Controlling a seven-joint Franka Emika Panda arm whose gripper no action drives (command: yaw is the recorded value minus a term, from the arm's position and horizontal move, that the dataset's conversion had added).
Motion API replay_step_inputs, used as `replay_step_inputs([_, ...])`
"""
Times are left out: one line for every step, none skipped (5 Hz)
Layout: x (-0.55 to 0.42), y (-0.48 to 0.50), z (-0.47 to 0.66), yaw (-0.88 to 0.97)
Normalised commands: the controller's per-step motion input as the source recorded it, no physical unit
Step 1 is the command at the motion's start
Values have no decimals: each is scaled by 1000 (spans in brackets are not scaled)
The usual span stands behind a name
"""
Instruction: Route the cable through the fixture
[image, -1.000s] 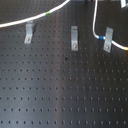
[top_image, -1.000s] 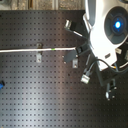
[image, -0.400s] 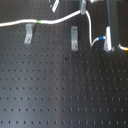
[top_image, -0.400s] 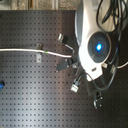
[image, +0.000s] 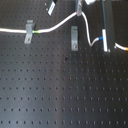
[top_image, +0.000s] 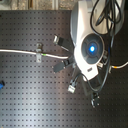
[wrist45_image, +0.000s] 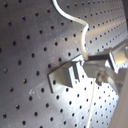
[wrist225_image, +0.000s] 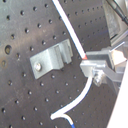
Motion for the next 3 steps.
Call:
replay_step_inputs([-167, 50, 279, 74])
replay_step_inputs([-233, -71, 267, 60])
replay_step_inputs([-131, -35, 139, 86])
